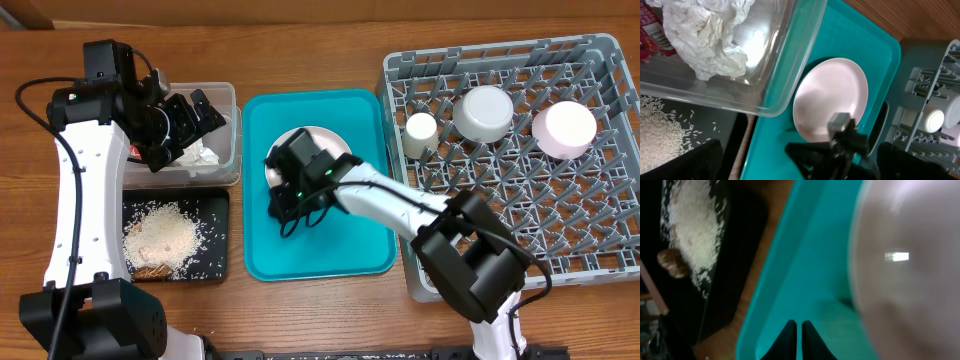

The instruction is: Sort waste into correct bins and load items into the dishwasher

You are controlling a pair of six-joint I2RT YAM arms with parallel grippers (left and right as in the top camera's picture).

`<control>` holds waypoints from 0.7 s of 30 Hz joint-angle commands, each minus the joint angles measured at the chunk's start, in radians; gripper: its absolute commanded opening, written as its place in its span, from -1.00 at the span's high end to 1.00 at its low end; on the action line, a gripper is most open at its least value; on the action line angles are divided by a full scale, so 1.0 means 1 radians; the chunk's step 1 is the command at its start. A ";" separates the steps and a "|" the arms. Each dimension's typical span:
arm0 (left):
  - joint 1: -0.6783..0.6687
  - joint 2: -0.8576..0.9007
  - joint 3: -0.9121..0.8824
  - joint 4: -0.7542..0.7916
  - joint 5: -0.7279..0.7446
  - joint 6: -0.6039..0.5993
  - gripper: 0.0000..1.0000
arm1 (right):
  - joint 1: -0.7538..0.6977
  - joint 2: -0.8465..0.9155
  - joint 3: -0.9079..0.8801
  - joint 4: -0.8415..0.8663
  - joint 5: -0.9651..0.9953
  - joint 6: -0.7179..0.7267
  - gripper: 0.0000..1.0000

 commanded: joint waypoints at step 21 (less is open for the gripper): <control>-0.002 -0.028 0.024 0.003 0.015 -0.006 -1.00 | -0.180 -0.109 0.125 -0.069 0.401 -0.062 0.33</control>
